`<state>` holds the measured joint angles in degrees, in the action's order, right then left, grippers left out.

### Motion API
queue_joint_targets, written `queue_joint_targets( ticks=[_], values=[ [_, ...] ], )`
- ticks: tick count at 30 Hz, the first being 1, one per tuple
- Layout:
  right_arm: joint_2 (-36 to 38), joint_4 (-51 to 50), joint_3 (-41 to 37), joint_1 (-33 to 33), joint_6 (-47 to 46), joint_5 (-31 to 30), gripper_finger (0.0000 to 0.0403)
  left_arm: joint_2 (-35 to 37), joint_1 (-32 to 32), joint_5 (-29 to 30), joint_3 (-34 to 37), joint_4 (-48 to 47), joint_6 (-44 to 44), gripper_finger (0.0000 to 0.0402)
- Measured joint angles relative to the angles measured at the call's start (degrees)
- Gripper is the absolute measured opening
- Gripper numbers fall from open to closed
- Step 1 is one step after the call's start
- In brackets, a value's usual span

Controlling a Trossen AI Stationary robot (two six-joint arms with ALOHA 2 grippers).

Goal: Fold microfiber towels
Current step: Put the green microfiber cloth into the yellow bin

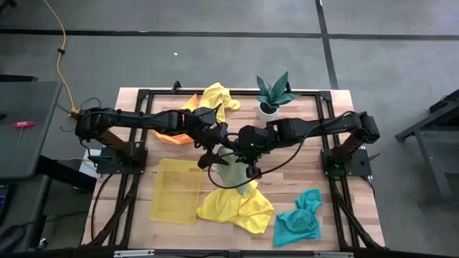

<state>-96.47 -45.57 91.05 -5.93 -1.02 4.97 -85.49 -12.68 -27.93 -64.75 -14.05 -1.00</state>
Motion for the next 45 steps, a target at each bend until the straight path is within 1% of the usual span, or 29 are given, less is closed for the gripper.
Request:
queue_joint_targets(
  ticks=[3, 6, 8, 13, 18, 20, 21, 23, 25, 27, 32, 36, 38, 41, 45],
  values=[
    [0.0, 0.7, 0.0, 0.0, 0.0, 0.0, 0.0, 0.0, -0.1, 2.4, 0.0, -1.6, -2.2, 0.0301],
    [0.0, 0.7, 0.0, 0.0, 0.0, 0.0, 0.0, 0.0, -0.1, 5.5, 0.0, -3.8, -4.6, 0.0268],
    [0.0, 0.7, 0.0, 0.0, 0.0, 0.0, 0.0, 0.0, -0.1, 6.1, 0.0, -4.0, -4.8, 0.0241],
    [0.0, 0.7, 0.0, 0.0, 1.0, 0.0, 0.0, 0.0, -0.1, 6.1, 0.0, -4.1, -5.7, 0.0165],
    [0.0, 0.7, 0.0, 0.0, 1.1, -0.3, 0.0, 0.0, -0.1, 5.9, 0.0, -4.2, -5.7, 0.0074],
    [0.0, 0.7, 0.0, 0.1, 0.8, -0.5, 0.0, 0.3, -0.3, 4.5, 0.0, -4.7, -5.7, 0.0031],
    [0.1, 0.6, 0.0, 0.0, 0.2, -1.0, 0.0, 0.7, -0.6, 3.5, 0.0, -5.4, -5.7, 0.0017],
    [0.2, 0.0, 0.3, 0.3, -2.5, -3.2, 0.0005, 1.7, -1.1, 3.0, 0.0, -7.2, -4.9, 0.0011],
    [0.2, -3.6, 2.2, 0.7, -4.6, -5.4, 0.0022, 2.9, -1.8, 3.1, 0.0, -10.1, -4.8, 0.0012],
    [0.3, -7.7, 4.4, 1.2, -5.0, -8.1, 0.005, 4.7, -2.2, 3.1, 0.0, -13.0, -4.7, 0.0006],
    [0.3, -18.6, 11.1, 2.2, -2.8, -19.9, 0.0138, 10.5, -3.2, 3.3, 0.0, -21.4, -3.6, 0.0003],
    [0.3, -26.6, 14.4, 4.2, -2.6, -25.5, 0.0187, 16.0, -2.7, 3.5, 0.1, -28.6, 0.1, 0.0002],
    [0.7, -29.1, 14.7, 5.3, -3.0, -27.3, 0.0199, 18.7, -1.9, 3.6, 0.1, -32.4, 2.9, 0.0002],
    [2.7, -29.6, 12.4, 7.3, -3.0, -28.4, 0.0205, 22.3, 0.2, 4.2, -0.3, -35.9, 9.3, 0.0002],
    [6.6, -27.9, 6.9, 10.2, -3.0, -28.8, 0.0206, 24.7, 3.6, 5.9, -5.6, -40.6, 16.9, 0.0001]
  ],
)
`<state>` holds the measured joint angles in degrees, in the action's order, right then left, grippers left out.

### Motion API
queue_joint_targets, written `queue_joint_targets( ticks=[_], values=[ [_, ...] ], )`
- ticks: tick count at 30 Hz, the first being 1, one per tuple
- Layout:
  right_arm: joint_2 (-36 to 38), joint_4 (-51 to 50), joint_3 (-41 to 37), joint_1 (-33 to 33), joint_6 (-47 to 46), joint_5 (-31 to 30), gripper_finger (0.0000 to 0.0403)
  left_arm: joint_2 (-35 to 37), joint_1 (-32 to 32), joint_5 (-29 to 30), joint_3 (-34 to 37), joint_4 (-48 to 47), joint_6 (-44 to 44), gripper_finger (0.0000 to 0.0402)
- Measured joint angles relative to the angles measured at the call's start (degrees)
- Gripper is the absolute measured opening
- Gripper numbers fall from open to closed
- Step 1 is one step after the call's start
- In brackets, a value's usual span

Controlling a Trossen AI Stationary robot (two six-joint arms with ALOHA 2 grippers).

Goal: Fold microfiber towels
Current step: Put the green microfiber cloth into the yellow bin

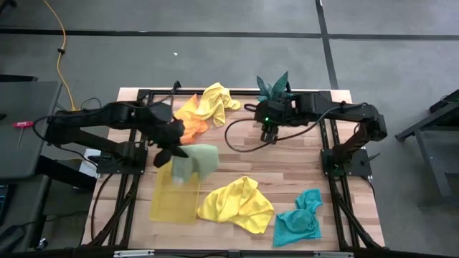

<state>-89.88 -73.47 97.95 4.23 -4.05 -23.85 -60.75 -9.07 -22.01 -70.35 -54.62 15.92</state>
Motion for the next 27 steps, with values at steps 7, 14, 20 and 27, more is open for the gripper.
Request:
queue_joint_targets(
  ticks=[7, 14, 20, 27],
  values=[
    [7.4, 8.1, -11.3, 3.3, -2.3, 2.3, 0.0206, 0.6, 6.1, 1.2, -12.3, -10.0, 10.3, 0.0],
    [12.9, 14.9, -20.7, 3.4, -5.9, 5.0, 0.0206, 0.5, 15.3, 4.7, -12.0, -16.8, 17.0, 0.0],
    [15.2, 16.7, -25.4, 3.4, -8.2, 5.3, 0.0206, 1.4, 24.0, 9.0, -5.6, -14.3, 23.5, 0.0],
    [15.7, 19.5, -27.6, 3.4, -9.0, 5.6, 0.0206, 6.2, 32.3, 8.6, 7.0, 5.6, 40.6, 0.0]
  ],
)
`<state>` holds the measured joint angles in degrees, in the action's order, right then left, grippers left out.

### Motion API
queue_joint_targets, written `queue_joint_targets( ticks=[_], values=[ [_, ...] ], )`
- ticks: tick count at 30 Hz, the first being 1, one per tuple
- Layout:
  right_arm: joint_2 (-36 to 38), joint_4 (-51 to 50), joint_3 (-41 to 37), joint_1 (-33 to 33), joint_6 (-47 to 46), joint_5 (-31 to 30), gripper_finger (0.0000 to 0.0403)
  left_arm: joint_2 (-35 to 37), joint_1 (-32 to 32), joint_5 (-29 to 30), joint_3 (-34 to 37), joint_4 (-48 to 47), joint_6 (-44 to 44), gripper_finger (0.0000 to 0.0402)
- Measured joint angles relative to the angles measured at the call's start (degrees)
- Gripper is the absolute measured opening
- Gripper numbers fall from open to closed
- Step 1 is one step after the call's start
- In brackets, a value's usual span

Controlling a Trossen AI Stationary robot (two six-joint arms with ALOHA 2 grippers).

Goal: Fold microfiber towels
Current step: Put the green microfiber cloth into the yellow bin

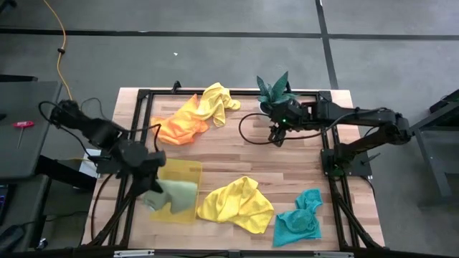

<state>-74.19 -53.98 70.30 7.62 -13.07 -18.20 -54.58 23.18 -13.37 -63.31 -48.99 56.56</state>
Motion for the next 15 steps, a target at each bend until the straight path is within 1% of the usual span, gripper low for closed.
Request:
queue_joint_targets(
  ticks=[4, 8, 12, 15],
  values=[
    [0.0, 0.6, 0.0, 0.0, 0.1, 0.0, 0.0206, 2.6, 3.7, 4.1, 6.2, 9.7, 10.5, 0.0],
    [0.0, 0.8, 0.0, 0.0, 0.1, 0.0, 0.0206, 3.2, 5.9, 8.7, 11.7, 11.6, 21.4, 0.0],
    [0.0, 1.3, 0.0, 0.0, 0.1, 0.0, 0.0206, 3.3, 6.0, 11.7, 16.8, 10.7, 24.9, 0.0],
    [0.0, 1.5, 0.0, 0.0, 0.2, 0.0, 0.0206, 3.6, 5.3, 12.8, 19.7, 10.6, 26.2, 0.0]
  ],
)
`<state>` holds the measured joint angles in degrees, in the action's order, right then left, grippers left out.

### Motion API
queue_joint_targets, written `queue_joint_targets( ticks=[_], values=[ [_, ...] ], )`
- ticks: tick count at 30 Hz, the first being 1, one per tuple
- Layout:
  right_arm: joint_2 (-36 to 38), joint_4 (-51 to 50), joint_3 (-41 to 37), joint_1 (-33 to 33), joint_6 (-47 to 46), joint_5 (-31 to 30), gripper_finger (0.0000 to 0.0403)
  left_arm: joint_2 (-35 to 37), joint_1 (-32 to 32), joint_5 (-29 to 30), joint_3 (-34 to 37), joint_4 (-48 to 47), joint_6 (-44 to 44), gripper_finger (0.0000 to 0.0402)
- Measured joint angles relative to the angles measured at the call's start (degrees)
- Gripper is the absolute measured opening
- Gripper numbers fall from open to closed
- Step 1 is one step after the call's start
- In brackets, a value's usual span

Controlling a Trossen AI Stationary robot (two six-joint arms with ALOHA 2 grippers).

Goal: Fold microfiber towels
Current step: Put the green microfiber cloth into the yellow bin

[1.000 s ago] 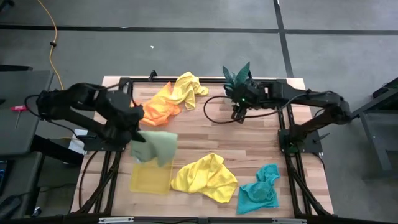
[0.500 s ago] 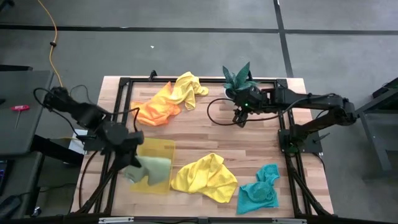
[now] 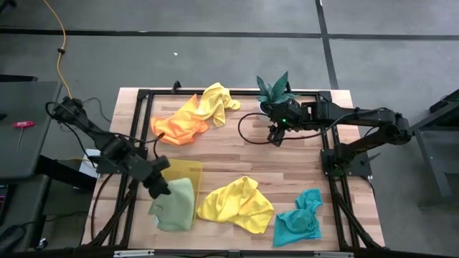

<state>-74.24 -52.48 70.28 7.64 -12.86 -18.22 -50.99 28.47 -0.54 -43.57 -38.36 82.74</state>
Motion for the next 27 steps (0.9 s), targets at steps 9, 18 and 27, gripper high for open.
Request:
queue_joint_targets(
  ticks=[9, 18, 27],
  values=[
    [0.0, 1.0, 0.0, 0.0, -0.2, 0.0, 0.0206, 0.2, -5.6, 0.7, 4.3, -1.0, -6.8, 0.0],
    [0.0, 1.6, 0.0, 0.0, -1.5, 0.0, 0.0206, -0.7, -16.3, -4.4, 4.3, -0.7, -20.5, 0.0],
    [0.0, 1.7, 0.0, 0.0, -2.8, 0.0, 0.0206, -3.4, -19.4, -11.3, 4.3, -5.5, -24.0, 0.0]
  ],
)
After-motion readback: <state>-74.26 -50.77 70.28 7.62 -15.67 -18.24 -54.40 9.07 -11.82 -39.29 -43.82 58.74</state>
